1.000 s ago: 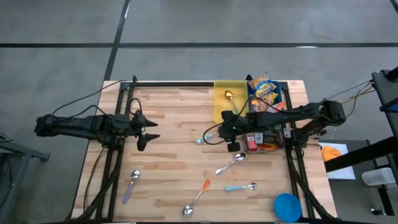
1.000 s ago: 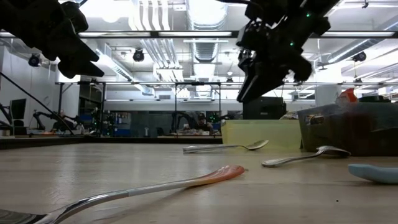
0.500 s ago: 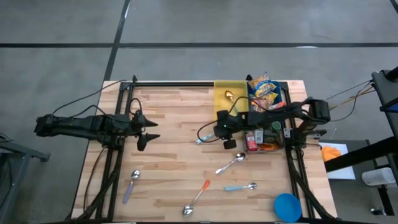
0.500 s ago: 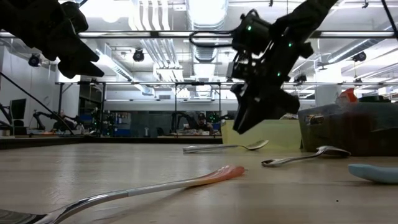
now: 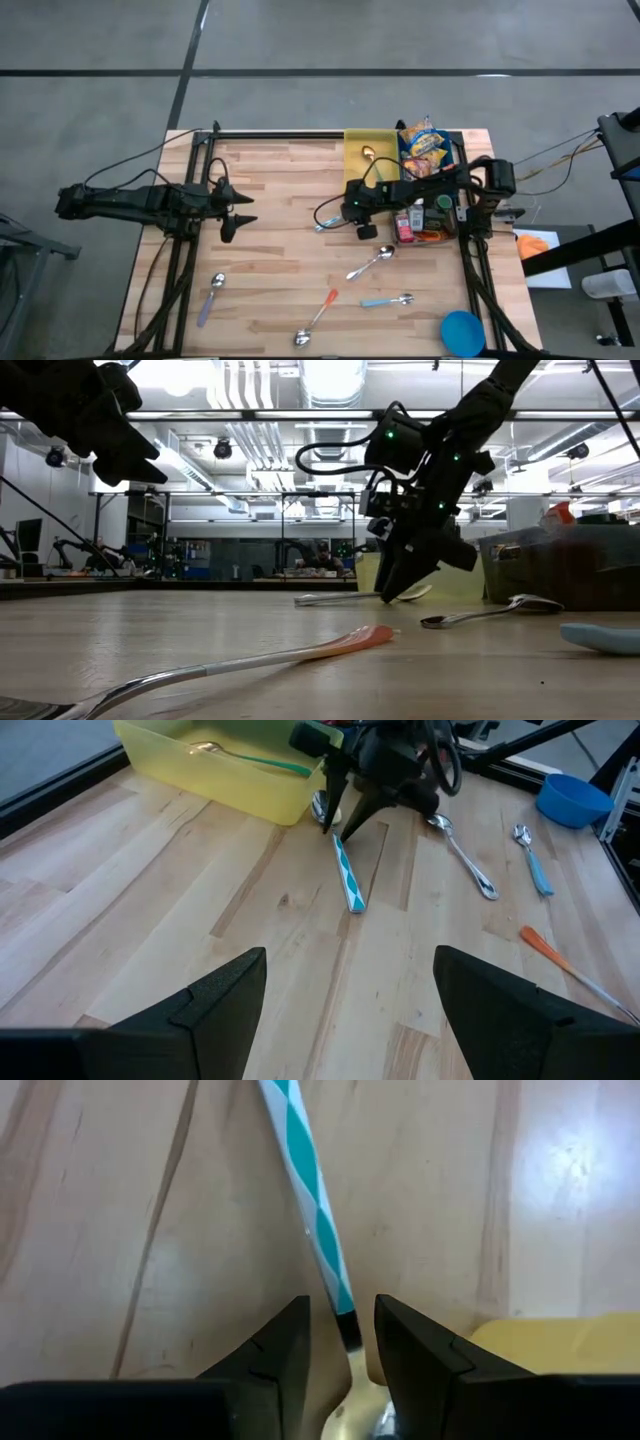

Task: Pick & Place Food Item
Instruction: Put the blue patterned spoon into the yellow bin

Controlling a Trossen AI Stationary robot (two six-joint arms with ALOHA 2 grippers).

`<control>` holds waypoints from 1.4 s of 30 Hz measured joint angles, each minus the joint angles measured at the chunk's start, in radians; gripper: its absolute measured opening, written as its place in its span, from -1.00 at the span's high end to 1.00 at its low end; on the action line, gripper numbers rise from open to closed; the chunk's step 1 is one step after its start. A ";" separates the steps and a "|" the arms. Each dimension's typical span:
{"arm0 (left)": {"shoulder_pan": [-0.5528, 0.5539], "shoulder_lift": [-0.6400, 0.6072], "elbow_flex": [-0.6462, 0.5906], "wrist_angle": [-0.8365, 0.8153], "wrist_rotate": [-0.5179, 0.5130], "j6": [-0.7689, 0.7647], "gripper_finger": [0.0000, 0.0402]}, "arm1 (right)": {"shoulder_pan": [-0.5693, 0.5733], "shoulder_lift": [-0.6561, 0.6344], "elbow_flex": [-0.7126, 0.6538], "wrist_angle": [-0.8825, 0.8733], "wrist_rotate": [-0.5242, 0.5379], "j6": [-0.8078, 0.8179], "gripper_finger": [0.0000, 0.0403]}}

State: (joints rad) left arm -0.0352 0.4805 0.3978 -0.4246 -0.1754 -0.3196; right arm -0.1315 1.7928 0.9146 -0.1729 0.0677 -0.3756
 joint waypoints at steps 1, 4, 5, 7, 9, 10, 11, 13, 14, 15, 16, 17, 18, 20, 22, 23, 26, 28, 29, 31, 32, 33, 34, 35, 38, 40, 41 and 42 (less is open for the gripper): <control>0.000 0.000 0.000 0.000 0.000 0.000 -0.44 | -0.001 0.006 0.000 0.004 0.000 0.005 0.44; 0.000 0.000 0.000 0.000 0.000 0.000 -0.44 | 0.000 0.012 0.002 0.006 -0.001 0.006 0.44; 0.000 0.000 0.000 0.001 0.000 0.000 -0.44 | 0.000 0.013 0.002 0.007 -0.001 0.006 0.44; 0.000 0.000 0.000 0.000 0.000 0.000 -0.44 | 0.000 0.014 0.002 0.008 0.000 0.009 0.44; 0.000 0.000 0.000 0.000 0.000 0.000 -0.44 | 0.000 0.014 0.002 0.008 0.000 0.009 0.44; 0.000 0.000 0.000 0.000 0.000 0.000 -0.44 | 0.000 0.014 0.002 0.008 0.001 0.009 0.44; 0.000 0.000 0.000 0.000 0.000 0.000 -0.44 | 0.000 0.014 0.002 0.008 0.001 0.009 0.44; 0.000 0.000 0.000 0.000 0.000 0.000 -0.44 | 0.000 0.015 0.002 0.008 0.002 0.009 0.45; 0.000 0.000 0.000 0.000 0.000 0.000 -0.44 | 0.000 0.015 0.002 0.007 0.002 0.009 0.46; 0.000 0.000 0.000 0.000 0.000 0.000 -0.44 | 0.000 0.015 0.002 0.007 0.002 0.009 0.48; 0.000 0.000 0.000 0.000 0.000 0.000 -0.44 | 0.001 0.015 0.002 0.007 0.002 0.009 0.52; 0.000 0.000 0.000 0.000 0.000 0.000 -0.44 | 0.001 0.015 0.002 0.006 0.001 0.009 0.57; 0.000 0.000 0.000 0.000 0.000 0.000 -0.44 | 0.001 0.016 0.002 0.005 0.000 0.009 0.63; 0.000 0.000 0.000 0.000 0.000 0.000 -0.44 | 0.001 0.016 0.002 0.005 -0.004 0.009 0.76; 0.000 0.000 0.000 0.000 0.000 0.000 -0.44 | 0.001 0.016 0.002 0.005 -0.012 0.009 0.88; 0.000 0.000 0.000 0.000 0.000 0.000 -0.44 | 0.001 0.016 0.002 0.005 -0.016 0.010 0.91; 0.000 0.000 0.000 0.000 0.000 0.000 -0.44 | 0.001 0.016 0.002 0.007 -0.016 0.039 0.89; 0.000 0.000 0.000 0.000 0.000 0.000 -0.44 | 0.001 0.016 0.002 0.007 -0.016 0.051 0.88; 0.000 0.000 0.000 0.000 0.000 0.000 -0.44 | 0.001 0.016 0.001 0.008 -0.016 0.053 0.88; 0.000 0.000 0.000 0.000 0.000 0.000 -0.44 | 0.001 0.016 0.001 0.008 -0.016 0.054 0.88; 0.000 0.000 0.000 0.000 0.000 0.000 -0.44 | 0.001 0.016 0.001 0.008 -0.016 0.054 0.88; 0.000 0.000 0.000 0.000 0.000 0.000 -0.44 | 0.001 0.016 0.001 0.008 -0.016 0.054 0.88; 0.000 0.000 0.000 0.000 0.000 0.000 -0.44 | 0.001 0.016 0.001 0.008 -0.016 0.054 0.88; 0.000 0.000 0.000 0.000 0.000 0.000 -0.44 | 0.001 0.016 0.001 0.008 -0.016 0.054 0.88; 0.000 0.000 0.000 0.000 0.000 0.000 -0.44 | 0.004 0.016 0.001 0.009 -0.016 0.054 0.88; 0.000 0.000 0.000 0.000 0.000 0.000 -0.44 | 0.011 0.016 0.000 0.011 -0.015 0.054 0.89; 0.000 0.000 0.000 0.000 0.000 0.000 -0.44 | 0.017 0.016 0.000 0.015 -0.013 0.054 0.89; 0.000 0.000 0.000 0.000 0.000 0.000 -0.44 | 0.023 0.015 -0.001 0.020 -0.010 0.054 0.89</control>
State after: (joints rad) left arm -0.0351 0.4801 0.3977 -0.4244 -0.1755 -0.3198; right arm -0.1087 1.8074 0.9135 -0.1534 0.0580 -0.3217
